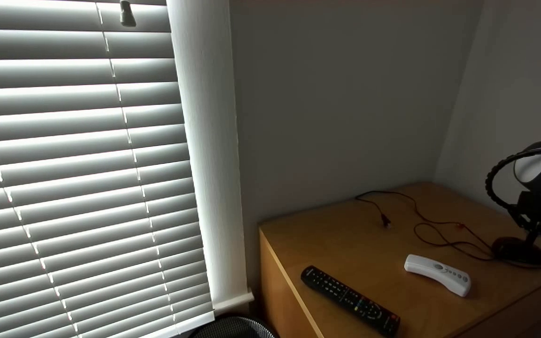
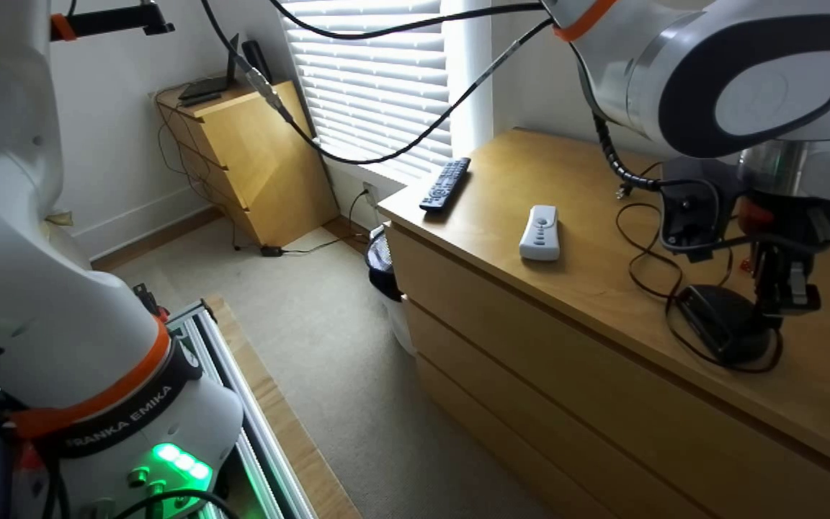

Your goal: Push the far right button on the black digital clock

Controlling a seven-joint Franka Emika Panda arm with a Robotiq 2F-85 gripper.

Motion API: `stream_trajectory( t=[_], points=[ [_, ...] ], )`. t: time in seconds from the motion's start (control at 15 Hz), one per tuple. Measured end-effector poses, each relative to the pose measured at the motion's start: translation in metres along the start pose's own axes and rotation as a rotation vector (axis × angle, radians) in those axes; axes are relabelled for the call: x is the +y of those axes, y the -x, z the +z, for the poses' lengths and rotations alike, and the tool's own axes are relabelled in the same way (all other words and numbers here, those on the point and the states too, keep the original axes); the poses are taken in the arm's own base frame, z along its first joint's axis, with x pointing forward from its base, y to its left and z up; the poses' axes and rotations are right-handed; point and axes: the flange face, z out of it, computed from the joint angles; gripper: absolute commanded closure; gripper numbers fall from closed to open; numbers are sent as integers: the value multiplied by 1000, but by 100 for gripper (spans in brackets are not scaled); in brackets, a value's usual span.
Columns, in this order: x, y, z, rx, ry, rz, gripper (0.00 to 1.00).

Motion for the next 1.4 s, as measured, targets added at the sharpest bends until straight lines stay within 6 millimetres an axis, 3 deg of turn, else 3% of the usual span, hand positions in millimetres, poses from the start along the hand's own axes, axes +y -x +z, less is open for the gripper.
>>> stream_trajectory(
  t=[0.73,1.2,1.27,1.33,1.4],
  points=[
    [-10,5,-5,-8,1,6,100],
    [-27,19,-64,-3,-75,-30,100],
    [-27,22,-73,-11,-85,-52,94],
    [-27,25,-82,-24,-91,-82,72],
    [-27,29,-90,-48,-94,-119,70]
  ],
)
